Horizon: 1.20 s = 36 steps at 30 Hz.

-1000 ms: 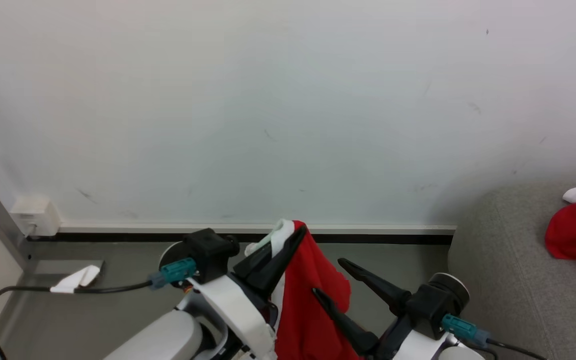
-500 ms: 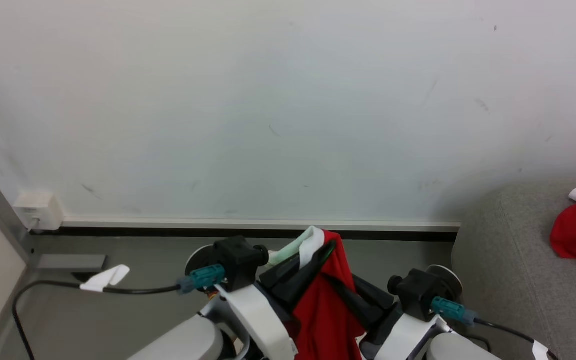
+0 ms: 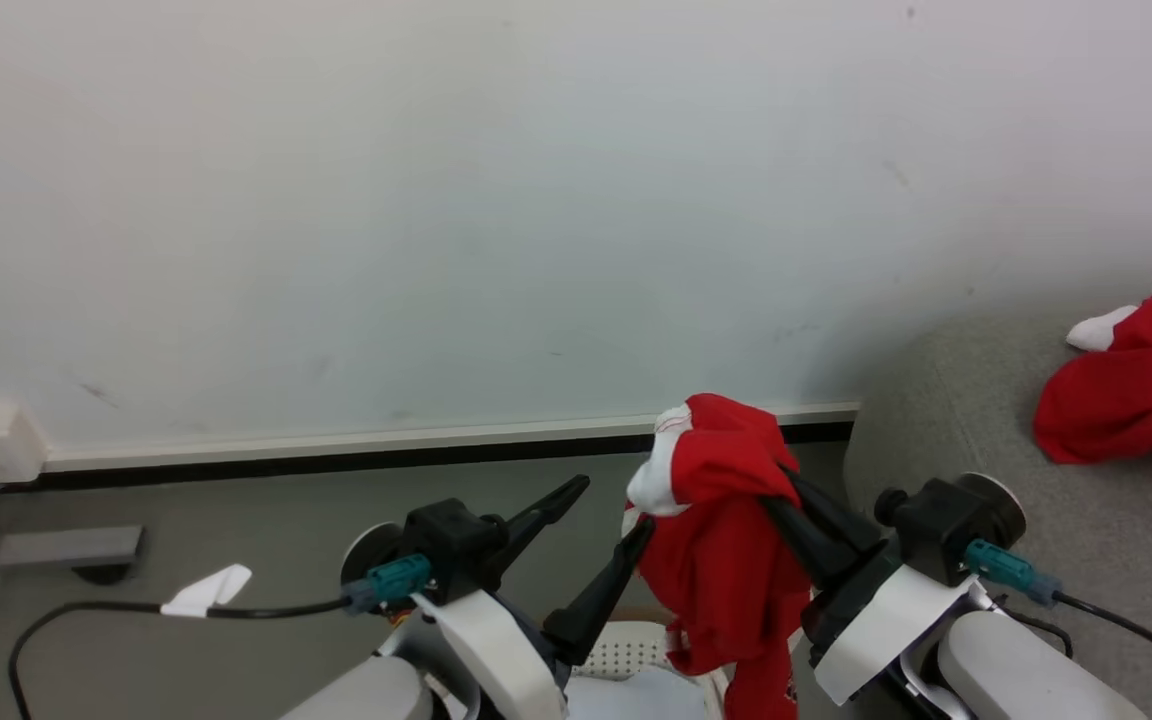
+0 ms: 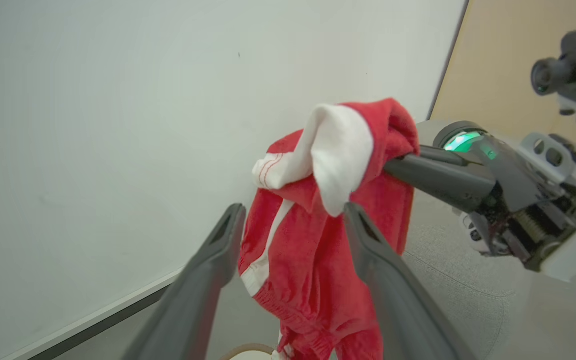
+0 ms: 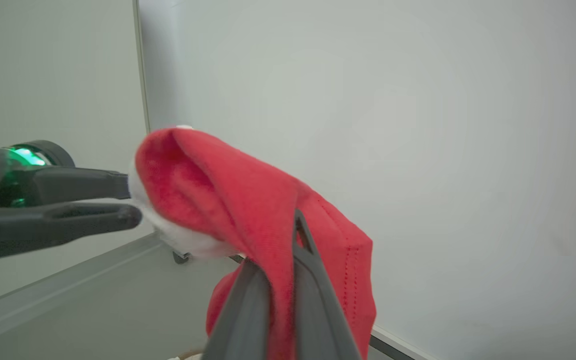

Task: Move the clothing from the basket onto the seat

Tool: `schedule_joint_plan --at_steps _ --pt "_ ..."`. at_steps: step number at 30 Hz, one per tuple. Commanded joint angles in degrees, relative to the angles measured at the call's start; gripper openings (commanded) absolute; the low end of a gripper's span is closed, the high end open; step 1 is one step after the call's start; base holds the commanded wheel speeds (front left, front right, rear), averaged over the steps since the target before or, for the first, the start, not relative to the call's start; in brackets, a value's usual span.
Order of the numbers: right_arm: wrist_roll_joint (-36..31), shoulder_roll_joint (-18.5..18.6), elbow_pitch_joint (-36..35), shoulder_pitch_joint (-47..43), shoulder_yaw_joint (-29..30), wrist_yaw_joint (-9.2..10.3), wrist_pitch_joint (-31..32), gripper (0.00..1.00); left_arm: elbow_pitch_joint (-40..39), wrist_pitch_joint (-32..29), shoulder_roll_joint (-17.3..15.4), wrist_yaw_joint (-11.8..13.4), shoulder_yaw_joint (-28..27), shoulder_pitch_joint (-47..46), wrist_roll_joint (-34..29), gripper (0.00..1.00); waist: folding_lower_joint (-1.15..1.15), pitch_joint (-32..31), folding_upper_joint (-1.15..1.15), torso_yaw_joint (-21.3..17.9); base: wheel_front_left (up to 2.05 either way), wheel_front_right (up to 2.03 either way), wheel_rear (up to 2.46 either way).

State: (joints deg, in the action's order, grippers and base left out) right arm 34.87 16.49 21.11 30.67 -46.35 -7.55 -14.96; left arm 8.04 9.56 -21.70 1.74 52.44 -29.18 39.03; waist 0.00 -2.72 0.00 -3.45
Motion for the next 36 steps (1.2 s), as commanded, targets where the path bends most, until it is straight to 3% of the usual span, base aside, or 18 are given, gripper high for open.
schedule_joint_plan --at_steps 1,18,28,36 --pt "-0.4 0.6 -0.3 0.8 0.3 0.13 -0.1 0.0 0.3 0.5 0.3 -0.2 0.0 0.7 0.1 1.0 0.0 0.6 0.0 -1.6 0.0 0.0 0.0" --pt "-1.1 5.4 -3.9 0.2 2.4 0.13 0.2 0.0 2.9 3.1 3.4 -1.5 1.4 -0.2 -0.8 1.0 0.0 2.9 0.0 -15.3 0.0 0.0 0.0" --pt "-0.7 7.3 -5.2 0.2 5.0 0.13 1.6 0.0 4.3 3.6 4.2 -2.3 1.7 -1.1 -0.4 1.0 0.0 4.1 0.0 -16.1 0.0 0.0 0.0" --pt "-1.2 6.7 -3.3 5.3 16.1 0.13 3.8 0.0 4.0 2.9 3.9 -3.2 1.1 -4.9 -1.2 1.0 0.0 10.9 0.0 -14.0 0.0 0.0 0.0"
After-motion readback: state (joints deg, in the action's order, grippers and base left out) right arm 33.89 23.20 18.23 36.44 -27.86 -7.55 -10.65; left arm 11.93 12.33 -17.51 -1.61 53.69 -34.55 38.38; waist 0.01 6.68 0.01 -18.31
